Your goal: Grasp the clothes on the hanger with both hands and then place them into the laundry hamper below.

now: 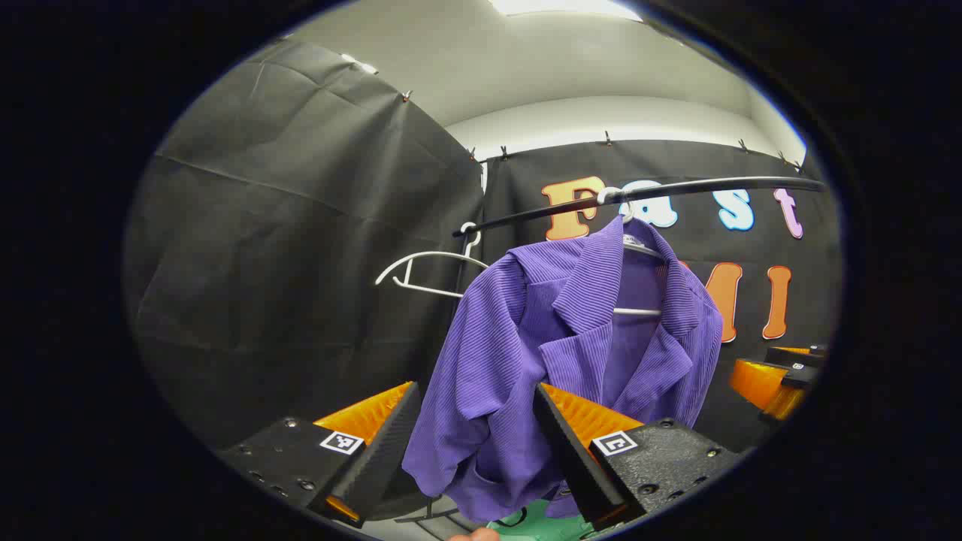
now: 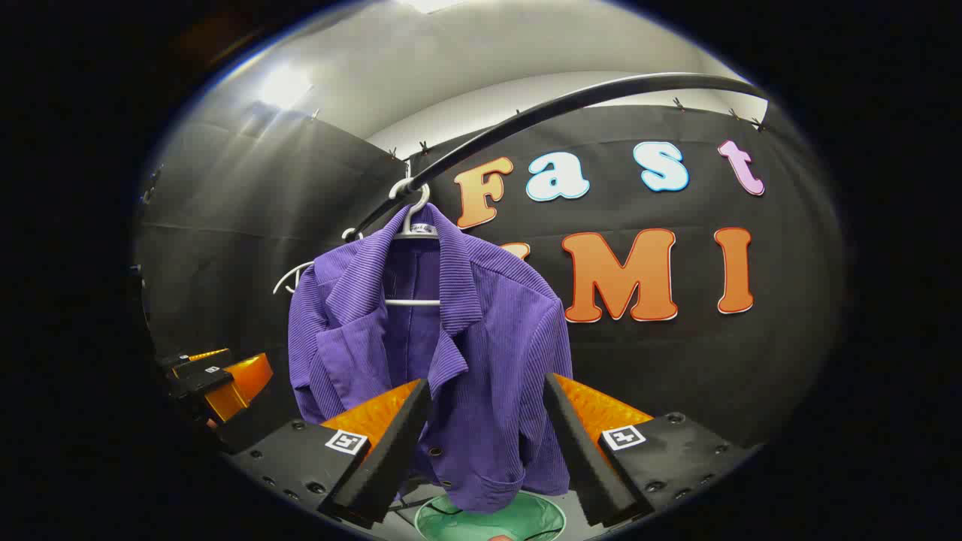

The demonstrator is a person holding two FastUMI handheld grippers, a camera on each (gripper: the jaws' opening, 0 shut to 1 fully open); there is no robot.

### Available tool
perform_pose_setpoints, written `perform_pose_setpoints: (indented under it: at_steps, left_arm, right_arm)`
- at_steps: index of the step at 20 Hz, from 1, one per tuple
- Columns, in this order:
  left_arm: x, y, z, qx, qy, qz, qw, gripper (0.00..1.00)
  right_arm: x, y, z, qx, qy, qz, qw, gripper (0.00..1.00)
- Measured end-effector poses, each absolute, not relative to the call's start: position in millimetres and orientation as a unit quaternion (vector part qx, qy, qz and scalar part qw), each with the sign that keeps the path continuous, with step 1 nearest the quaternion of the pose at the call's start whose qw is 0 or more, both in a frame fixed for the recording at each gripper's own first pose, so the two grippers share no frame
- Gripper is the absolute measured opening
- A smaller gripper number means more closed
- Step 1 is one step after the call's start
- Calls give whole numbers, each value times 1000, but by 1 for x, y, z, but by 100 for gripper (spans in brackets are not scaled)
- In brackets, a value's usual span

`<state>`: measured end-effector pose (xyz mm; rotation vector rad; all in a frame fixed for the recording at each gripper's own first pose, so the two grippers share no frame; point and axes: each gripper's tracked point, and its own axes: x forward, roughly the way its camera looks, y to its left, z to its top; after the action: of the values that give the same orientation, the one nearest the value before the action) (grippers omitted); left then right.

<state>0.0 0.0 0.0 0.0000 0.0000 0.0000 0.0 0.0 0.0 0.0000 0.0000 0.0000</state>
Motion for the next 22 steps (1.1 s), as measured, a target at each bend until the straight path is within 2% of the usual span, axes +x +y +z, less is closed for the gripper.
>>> perform_pose_setpoints:
  at_steps: [3,4,5,6,11,16,18,22]
  left_arm:
    - [9,-4,0,-5,-5,-12,1000,95]
    - [12,-4,1,-5,-7,-14,1000,93]
    - [16,-5,1,-3,-8,-18,1000,96]
    - [18,-6,2,-2,-10,-21,1000,93]
    - [19,-11,3,-1,-11,-33,999,93]
    - [16,-9,4,-1,-10,-32,999,93]
    - [14,-6,5,0,-12,-29,999,96]
    - [11,-4,7,2,-15,-24,1000,96]
  right_arm:
    - [7,3,-2,5,-1,-5,1000,94]
    - [9,4,-1,5,-2,-8,1000,94]
    - [11,4,-1,5,-4,-11,1000,94]
    - [11,4,-1,6,-4,-13,1000,94]
    - [13,4,-5,9,1,-20,1000,94]
    - [14,11,-8,13,5,-11,1000,94]
    - [16,17,-8,19,3,-3,1000,94]
    - [38,36,-15,33,1,18,999,94]
